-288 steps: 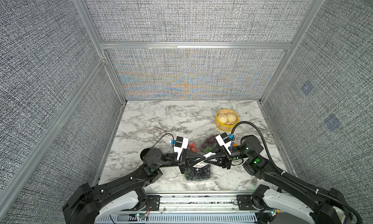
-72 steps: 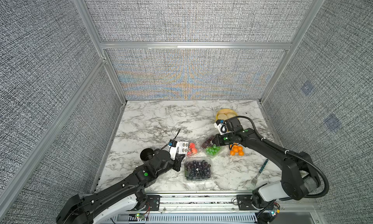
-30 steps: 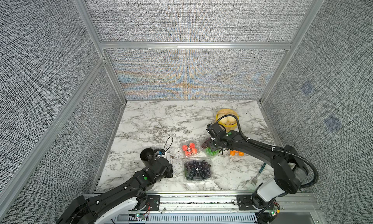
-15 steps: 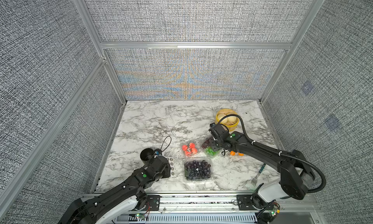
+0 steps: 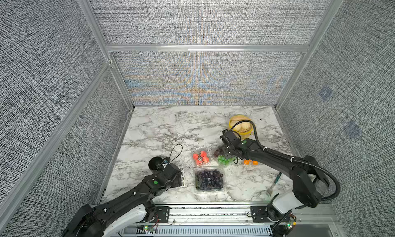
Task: Label fruit boxes
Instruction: Stick the label on the fruit box.
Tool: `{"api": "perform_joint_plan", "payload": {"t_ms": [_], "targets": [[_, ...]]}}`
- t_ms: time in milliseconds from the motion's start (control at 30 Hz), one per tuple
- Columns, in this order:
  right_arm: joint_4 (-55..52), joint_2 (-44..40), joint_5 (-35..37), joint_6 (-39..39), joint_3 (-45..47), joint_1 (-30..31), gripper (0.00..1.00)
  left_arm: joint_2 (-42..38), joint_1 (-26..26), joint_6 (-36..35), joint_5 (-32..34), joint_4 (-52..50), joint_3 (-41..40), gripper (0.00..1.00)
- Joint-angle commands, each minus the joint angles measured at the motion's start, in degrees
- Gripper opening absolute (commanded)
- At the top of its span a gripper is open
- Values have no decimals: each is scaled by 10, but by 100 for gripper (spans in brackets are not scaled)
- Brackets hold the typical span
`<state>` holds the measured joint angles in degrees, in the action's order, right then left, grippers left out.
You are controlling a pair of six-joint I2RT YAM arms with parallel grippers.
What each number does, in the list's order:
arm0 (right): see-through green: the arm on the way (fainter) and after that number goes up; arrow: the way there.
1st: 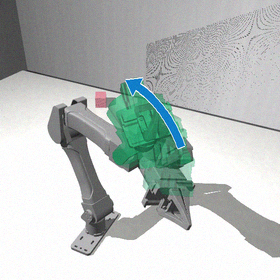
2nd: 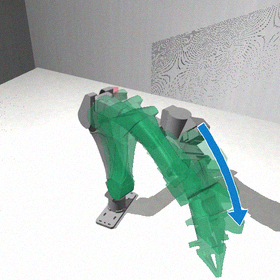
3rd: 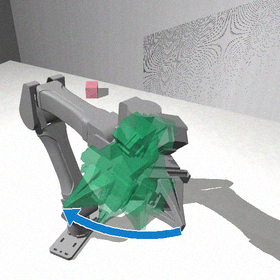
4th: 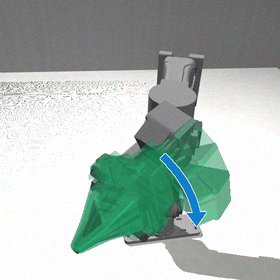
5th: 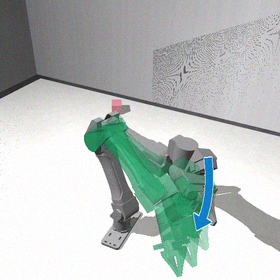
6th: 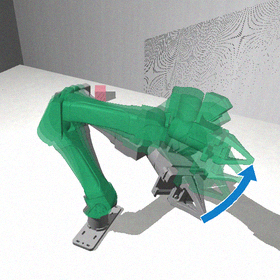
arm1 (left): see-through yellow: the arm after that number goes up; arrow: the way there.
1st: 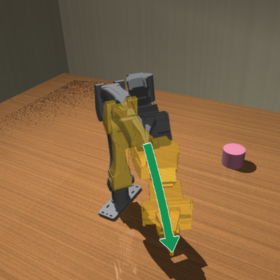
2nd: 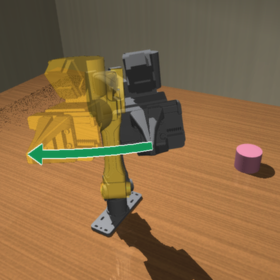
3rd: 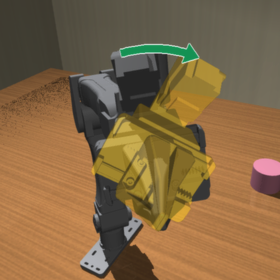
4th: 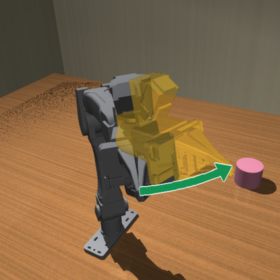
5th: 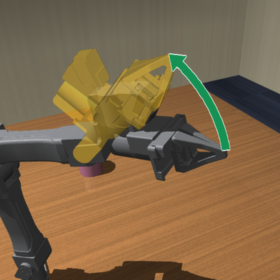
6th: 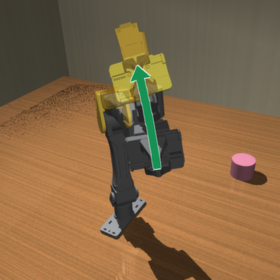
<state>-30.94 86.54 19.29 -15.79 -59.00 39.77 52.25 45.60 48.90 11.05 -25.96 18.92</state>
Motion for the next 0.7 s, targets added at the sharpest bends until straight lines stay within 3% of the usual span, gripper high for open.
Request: {"api": "perform_joint_plan", "payload": {"t_ms": [0,167,233,300,667], "targets": [[25,-39,-26,-2,16,3,45,23,4,-3,5,-9,11,76],[38,-79,-37,-2,48,4,47,48,30,-1,7,-4,26,78],[42,-88,-36,-5,57,4,64,68,39,2,11,-8,36,87],[54,-102,-36,-6,71,4,88,95,50,9,21,-12,45,88],[74,-147,-57,3,98,4,89,218,100,52,80,-60,86,88]]}}
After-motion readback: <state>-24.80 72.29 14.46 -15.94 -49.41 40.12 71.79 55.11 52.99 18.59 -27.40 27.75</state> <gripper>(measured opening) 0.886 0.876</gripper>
